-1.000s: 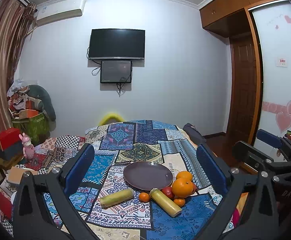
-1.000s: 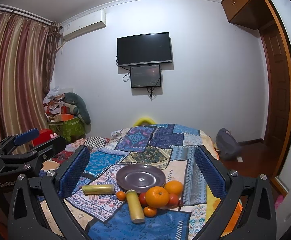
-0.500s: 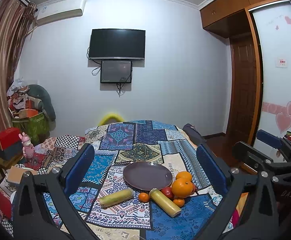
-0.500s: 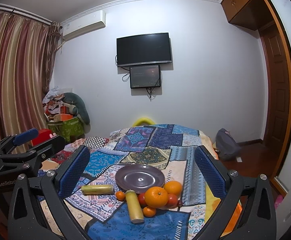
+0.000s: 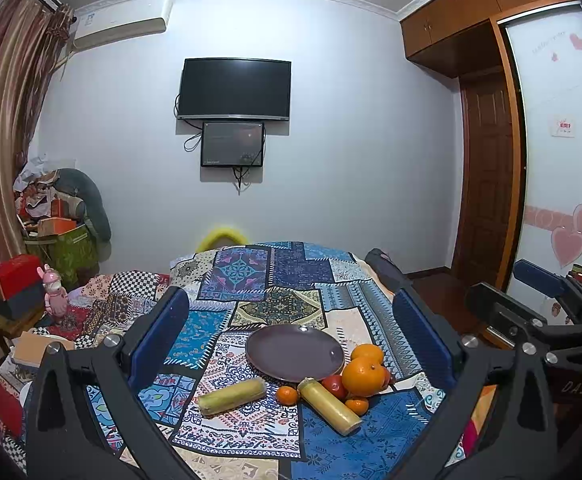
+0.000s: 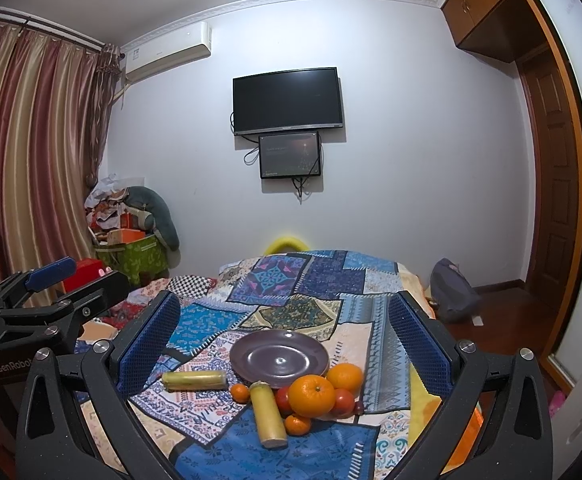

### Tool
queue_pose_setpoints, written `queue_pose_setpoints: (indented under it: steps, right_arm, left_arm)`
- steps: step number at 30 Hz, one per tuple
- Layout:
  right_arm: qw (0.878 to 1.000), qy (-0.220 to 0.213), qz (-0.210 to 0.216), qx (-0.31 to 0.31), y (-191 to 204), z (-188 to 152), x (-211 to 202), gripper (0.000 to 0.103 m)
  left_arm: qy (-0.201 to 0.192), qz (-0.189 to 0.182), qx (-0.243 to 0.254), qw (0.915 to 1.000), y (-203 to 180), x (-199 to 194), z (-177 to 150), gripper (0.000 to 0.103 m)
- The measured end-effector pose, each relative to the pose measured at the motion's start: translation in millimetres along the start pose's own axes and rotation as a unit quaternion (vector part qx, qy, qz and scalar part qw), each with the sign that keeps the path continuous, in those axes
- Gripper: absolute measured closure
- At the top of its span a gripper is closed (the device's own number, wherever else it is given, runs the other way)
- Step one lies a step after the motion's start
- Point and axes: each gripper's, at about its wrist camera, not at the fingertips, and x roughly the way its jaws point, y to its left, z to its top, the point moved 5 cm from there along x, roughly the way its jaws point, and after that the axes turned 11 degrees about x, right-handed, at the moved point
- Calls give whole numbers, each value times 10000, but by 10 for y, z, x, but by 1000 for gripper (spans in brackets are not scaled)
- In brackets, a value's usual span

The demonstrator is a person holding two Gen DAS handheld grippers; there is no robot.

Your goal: Organize fruits

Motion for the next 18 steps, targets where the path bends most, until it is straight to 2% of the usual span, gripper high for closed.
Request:
queue_pose_setpoints:
  steps: [15, 18]
  right_arm:
    - [10000, 41, -23, -27, -1, -29, 28, 0]
    - [10000, 64, -34, -62, -1, -47, 52, 0]
  left_arm:
    - [34, -33, 6, 10000, -10, 18, -6, 0]
    - [68, -34, -4, 10000, 17, 44, -22, 4]
